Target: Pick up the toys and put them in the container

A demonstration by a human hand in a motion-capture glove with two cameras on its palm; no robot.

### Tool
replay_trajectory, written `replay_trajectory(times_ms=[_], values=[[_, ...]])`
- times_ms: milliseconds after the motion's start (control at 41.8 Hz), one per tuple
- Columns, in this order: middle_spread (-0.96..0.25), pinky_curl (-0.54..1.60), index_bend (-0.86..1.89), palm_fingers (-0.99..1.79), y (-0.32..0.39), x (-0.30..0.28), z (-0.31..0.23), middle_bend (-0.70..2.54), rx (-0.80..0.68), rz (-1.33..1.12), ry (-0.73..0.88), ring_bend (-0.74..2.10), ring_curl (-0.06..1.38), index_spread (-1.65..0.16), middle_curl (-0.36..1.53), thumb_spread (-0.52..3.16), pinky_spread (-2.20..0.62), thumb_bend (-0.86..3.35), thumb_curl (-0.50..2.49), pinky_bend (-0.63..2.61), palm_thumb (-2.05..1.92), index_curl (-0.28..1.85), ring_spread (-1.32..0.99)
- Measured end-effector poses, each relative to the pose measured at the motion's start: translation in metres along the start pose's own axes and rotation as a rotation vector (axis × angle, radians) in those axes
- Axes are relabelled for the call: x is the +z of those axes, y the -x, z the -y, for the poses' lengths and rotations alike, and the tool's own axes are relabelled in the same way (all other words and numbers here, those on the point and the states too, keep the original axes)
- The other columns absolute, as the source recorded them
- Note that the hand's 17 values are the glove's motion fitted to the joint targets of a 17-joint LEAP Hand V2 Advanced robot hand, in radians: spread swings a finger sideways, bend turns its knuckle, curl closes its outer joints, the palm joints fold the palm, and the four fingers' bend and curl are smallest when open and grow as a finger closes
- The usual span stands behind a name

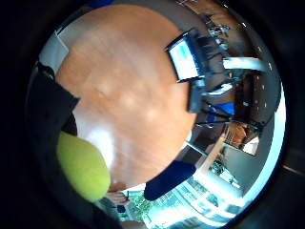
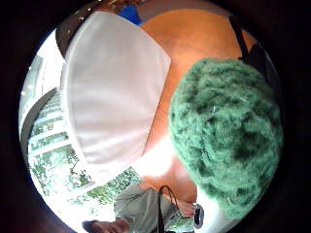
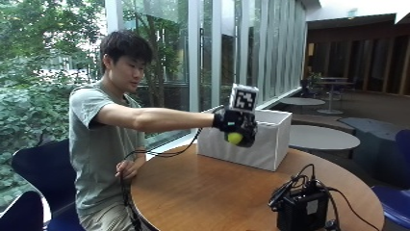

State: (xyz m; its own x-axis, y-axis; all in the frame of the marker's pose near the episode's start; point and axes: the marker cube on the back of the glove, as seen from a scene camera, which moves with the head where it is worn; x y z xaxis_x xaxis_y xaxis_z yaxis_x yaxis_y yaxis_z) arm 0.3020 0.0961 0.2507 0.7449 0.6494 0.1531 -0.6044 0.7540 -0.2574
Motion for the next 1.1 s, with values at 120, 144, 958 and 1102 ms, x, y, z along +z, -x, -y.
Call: replay_trajectory(times_ms=[120,144,958,1102], values=[[-0.22,0.42,0.54,0.92,0.017,-0.065,-0.025,1.11,-0.172,-0.19,-0.045,1.33,0.61,-0.31,0.86,0.6,-0.28,0.21,0.75,0.99,0.61,0.2,-0.36],[-0.22,0.42,0.55,0.92,0.022,-0.077,-0.032,1.11,-0.248,-0.234,-0.055,1.34,0.62,-0.31,0.86,0.59,-0.29,0.21,0.76,1.0,0.61,0.2,-0.36],[-0.24,0.47,0.33,0.75,0.329,-0.157,-0.15,1.07,-0.7,-0.21,-0.334,1.33,0.64,-0.36,0.88,0.47,-0.31,0.08,0.96,1.09,0.55,0.26,-0.38],[-0.25,0.48,0.0,0.37,0.357,-0.141,-0.157,0.99,-0.646,-0.314,-0.166,1.32,0.63,-0.32,0.86,0.7,-0.3,-0.05,0.9,1.13,0.35,0.2,-0.37]])
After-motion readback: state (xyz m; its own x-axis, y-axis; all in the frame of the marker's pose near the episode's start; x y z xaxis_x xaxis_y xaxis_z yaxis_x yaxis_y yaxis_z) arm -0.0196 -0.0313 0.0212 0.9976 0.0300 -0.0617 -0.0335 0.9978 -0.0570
